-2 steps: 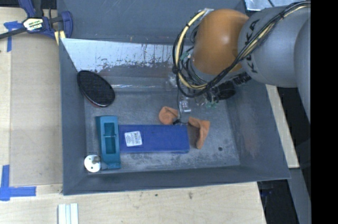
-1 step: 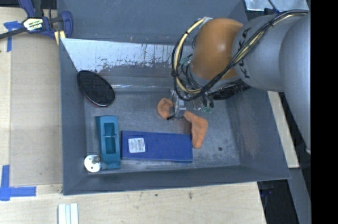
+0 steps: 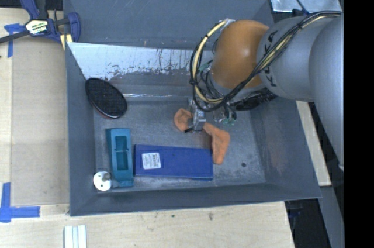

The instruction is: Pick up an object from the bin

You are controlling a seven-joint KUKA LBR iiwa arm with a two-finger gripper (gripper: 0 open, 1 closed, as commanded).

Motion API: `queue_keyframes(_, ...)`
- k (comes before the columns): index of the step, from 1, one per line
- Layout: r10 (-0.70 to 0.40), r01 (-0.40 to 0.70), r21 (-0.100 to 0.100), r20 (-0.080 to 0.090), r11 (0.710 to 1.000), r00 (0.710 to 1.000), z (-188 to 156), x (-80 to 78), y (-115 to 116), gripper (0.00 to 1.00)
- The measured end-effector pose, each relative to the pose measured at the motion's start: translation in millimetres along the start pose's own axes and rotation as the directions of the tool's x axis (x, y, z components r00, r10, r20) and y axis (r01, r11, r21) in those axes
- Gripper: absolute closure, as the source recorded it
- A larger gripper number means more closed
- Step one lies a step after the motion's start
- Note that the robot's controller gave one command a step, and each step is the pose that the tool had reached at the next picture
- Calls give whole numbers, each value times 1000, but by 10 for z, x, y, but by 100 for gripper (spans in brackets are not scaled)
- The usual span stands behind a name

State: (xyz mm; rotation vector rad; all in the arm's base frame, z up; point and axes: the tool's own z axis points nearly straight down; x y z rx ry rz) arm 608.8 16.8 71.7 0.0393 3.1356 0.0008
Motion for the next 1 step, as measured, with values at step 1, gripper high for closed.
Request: queue_keyframes(1,-22,22,1,-2,1000,1000,-1391,275,-455,100)
